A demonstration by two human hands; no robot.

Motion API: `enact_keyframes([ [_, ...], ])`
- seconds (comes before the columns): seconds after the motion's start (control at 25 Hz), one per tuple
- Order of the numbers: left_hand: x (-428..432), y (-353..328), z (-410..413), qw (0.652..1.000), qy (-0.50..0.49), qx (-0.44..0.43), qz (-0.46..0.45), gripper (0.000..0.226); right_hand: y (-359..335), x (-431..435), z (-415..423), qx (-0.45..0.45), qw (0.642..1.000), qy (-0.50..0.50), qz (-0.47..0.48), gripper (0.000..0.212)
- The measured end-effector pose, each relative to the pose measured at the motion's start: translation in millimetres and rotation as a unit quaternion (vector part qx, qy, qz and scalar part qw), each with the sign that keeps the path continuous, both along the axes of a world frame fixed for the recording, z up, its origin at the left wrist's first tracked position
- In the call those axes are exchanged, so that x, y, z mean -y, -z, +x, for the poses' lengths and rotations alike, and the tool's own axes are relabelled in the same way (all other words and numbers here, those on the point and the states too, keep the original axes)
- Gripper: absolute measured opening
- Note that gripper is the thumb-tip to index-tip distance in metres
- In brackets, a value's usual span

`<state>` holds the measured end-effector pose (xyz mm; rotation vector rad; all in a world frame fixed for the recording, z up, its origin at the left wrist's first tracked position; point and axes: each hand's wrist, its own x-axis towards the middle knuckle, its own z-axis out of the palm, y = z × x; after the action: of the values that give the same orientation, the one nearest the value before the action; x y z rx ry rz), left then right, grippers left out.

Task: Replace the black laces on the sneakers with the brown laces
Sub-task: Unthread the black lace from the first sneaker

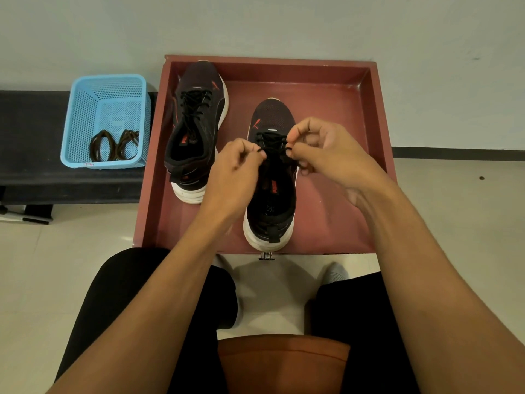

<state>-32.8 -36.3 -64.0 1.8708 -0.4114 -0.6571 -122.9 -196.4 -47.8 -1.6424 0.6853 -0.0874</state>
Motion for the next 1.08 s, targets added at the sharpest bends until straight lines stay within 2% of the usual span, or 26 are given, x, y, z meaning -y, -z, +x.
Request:
enact_keyframes([
  [0.08,0,-9,2,0.993,-0.047,-0.084,-0.063,0.016,-4,3,0,0.024,0.996,0.046,0.069,0.021],
  [0.2,-4,-14,9,0.982,-0.117,-0.083,-0.119,0.026,-8,10,-3,0.054,0.985,0.127,0.103,0.022],
  [0.28,-7,-11,12,0.973,-0.163,-0.091,-0.138,0.025,-7,15,-6,0.055,0.980,0.173,0.084,0.020],
  [0.36,-7,-6,13,0.972,-0.178,-0.077,-0.135,0.020,-2,19,-7,0.029,0.981,0.192,0.011,0.018],
  [0.52,-7,-1,13,0.982,-0.151,0.027,-0.111,0.029,10,21,-7,-0.034,0.977,0.143,-0.152,0.014],
  [0.6,-8,-2,13,0.980,-0.134,0.130,-0.073,0.036,11,19,-8,-0.079,0.967,0.100,-0.220,0.010],
  [0.68,-10,-3,11,0.963,-0.116,0.238,-0.055,0.043,10,16,-9,-0.114,0.953,0.069,-0.271,0.006],
  [0.8,-7,-11,3,0.938,-0.102,0.327,-0.051,0.053,5,11,-9,-0.087,0.951,0.049,-0.294,0.007],
  [0.92,-5,-14,0,0.900,-0.078,0.426,-0.052,0.033,1,3,-9,-0.067,0.964,-0.019,-0.255,0.021],
  [0.96,-4,-11,1,0.896,-0.055,0.437,-0.056,0.026,0,0,-8,-0.081,0.962,-0.048,-0.257,0.026],
  [1.08,-2,1,2,0.927,0.038,0.372,-0.027,0.020,2,-7,-7,-0.131,0.943,-0.084,-0.293,0.032],
])
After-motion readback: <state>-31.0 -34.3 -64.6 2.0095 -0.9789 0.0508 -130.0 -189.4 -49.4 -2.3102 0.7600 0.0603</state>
